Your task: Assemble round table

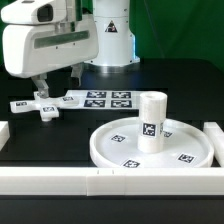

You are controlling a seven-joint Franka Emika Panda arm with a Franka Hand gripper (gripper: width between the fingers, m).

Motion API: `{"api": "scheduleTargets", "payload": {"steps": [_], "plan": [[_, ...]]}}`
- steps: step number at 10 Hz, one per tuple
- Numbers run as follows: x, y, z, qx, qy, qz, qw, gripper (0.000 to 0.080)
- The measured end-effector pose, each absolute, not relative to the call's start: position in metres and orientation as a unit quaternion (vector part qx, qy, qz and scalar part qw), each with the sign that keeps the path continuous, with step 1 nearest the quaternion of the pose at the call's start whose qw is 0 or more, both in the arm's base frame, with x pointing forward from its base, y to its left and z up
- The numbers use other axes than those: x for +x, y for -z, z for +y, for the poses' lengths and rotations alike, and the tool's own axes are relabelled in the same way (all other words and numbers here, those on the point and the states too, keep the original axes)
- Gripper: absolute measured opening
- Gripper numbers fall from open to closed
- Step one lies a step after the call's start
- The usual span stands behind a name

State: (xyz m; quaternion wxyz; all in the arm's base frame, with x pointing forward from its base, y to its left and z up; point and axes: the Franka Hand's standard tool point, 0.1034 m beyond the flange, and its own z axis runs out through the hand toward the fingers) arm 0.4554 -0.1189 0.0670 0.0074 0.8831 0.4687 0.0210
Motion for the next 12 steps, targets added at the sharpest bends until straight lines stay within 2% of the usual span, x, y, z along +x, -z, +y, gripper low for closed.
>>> {"api": "scheduleTargets", "payload": {"steps": [5,8,12], "plan": [[0.452,-0.064,-0.122,0.882,-0.018,0.472,0.006,0.0649],[0.435,-0.056,-0.142,0.851,-0.013,0.525,0.005,0.0649],[0.433,-0.055,-0.145,0.839,-0.007,0.545,0.007,0.0649]]}}
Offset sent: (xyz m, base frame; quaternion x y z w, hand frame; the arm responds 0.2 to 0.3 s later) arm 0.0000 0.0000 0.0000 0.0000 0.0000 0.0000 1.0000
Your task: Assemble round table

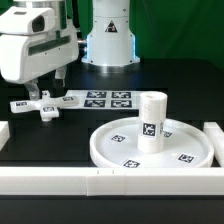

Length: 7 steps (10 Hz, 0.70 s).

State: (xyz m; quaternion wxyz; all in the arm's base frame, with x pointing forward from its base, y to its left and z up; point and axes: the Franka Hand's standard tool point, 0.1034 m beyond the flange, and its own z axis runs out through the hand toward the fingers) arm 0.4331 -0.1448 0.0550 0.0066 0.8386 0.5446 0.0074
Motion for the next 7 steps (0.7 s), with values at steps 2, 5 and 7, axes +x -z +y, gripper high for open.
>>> {"api": "scheduleTargets", "payload": {"steps": [2,5,7], "plan": [[0.438,-0.049,-0.151,0.837,-0.005,0.547,0.006,0.0649],[0.442,-0.045,-0.153,0.840,-0.004,0.543,0.006,0.0649],[0.441,-0.041,-0.153,0.841,-0.002,0.540,0.004,0.0649]]}}
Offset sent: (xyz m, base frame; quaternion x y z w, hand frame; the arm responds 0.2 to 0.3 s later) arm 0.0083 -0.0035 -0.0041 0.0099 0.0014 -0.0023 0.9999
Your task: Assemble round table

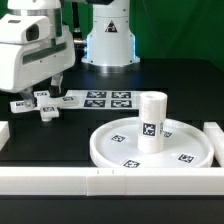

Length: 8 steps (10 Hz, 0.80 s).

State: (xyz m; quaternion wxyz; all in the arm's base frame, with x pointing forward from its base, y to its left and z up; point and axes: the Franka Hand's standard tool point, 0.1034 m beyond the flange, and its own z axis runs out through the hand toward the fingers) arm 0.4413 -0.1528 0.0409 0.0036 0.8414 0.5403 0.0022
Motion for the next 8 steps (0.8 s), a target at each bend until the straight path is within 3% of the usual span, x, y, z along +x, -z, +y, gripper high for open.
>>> {"api": "scheduleTargets", "payload": {"steps": [8], "plan": [[0.429,-0.031,-0.152,0.843,0.007,0.538,-0.006,0.0649]]}}
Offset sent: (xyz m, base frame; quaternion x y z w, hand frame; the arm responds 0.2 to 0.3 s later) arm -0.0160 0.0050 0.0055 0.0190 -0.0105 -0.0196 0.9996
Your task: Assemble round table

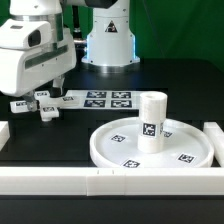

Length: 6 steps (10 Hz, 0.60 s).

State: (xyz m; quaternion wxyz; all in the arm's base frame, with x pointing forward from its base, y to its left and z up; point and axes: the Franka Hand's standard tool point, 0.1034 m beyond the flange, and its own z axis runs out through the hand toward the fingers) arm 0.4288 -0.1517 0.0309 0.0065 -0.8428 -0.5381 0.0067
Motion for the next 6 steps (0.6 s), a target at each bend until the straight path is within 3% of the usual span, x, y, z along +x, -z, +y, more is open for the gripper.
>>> {"api": "scheduleTargets", "payload": {"steps": [6], "plan": [[0.4235,-0.0230,-0.1506,-0.843,-0.013,-0.537,0.013,0.0649]]}}
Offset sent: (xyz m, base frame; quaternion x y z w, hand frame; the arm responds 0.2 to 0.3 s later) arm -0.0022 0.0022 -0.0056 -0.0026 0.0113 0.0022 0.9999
